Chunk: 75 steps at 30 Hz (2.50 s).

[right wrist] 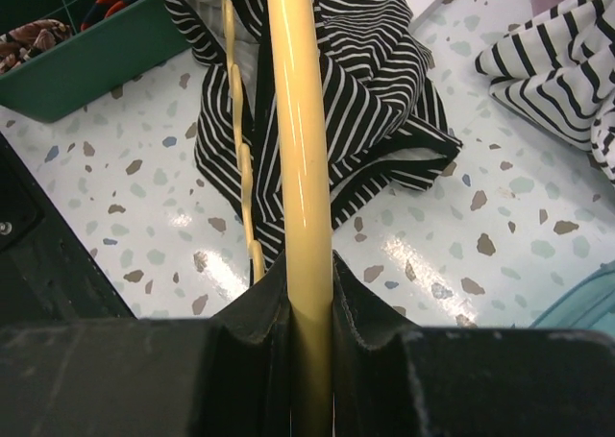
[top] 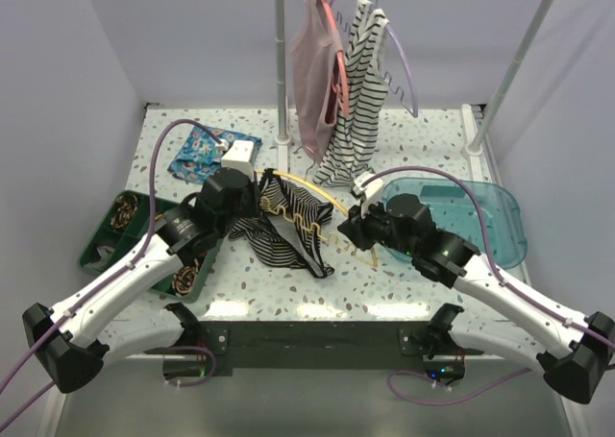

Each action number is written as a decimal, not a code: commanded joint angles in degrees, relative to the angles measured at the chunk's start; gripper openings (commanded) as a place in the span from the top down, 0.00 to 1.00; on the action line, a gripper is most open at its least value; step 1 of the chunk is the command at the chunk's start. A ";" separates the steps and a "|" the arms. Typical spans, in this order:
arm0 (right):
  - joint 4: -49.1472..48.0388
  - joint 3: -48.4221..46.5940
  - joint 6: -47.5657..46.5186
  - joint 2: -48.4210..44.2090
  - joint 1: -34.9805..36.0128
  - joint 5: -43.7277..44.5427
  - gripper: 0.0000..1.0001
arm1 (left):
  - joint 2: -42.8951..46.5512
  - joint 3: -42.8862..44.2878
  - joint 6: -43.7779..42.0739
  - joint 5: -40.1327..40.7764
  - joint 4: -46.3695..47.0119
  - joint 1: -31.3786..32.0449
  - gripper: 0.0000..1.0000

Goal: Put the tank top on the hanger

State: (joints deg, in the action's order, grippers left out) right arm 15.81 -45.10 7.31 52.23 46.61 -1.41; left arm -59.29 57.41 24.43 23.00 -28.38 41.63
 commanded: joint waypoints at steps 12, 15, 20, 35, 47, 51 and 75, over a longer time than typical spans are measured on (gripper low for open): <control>-24.07 3.53 1.92 8.68 4.63 2.55 1.00 | -1.18 5.44 -0.08 1.16 2.62 -0.32 0.94; -25.48 3.88 0.78 9.82 6.47 5.45 1.00 | -1.18 4.47 0.27 2.66 3.68 -0.32 0.91; -28.82 5.72 0.69 9.82 6.83 7.21 1.00 | 0.57 2.27 0.27 0.65 8.69 -0.40 0.69; -27.15 4.85 1.21 10.44 6.83 6.95 1.00 | 6.11 -7.04 -0.61 -14.22 25.30 -0.32 0.48; -24.60 4.14 0.77 9.21 6.83 6.51 1.00 | -0.48 -7.40 0.01 -12.99 33.30 -0.23 0.43; -25.65 3.97 1.21 10.35 6.83 6.24 1.00 | -2.14 -7.92 -1.13 -12.20 34.18 -0.23 0.43; -19.87 2.56 6.48 7.73 6.83 14.23 0.61 | -6.72 -5.73 -2.54 1.16 31.99 1.35 1.00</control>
State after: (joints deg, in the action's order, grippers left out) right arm -3.25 -39.44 10.52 64.75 53.34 6.90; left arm -66.30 48.51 18.24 16.95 1.63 42.85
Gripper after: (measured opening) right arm 0.257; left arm 0.052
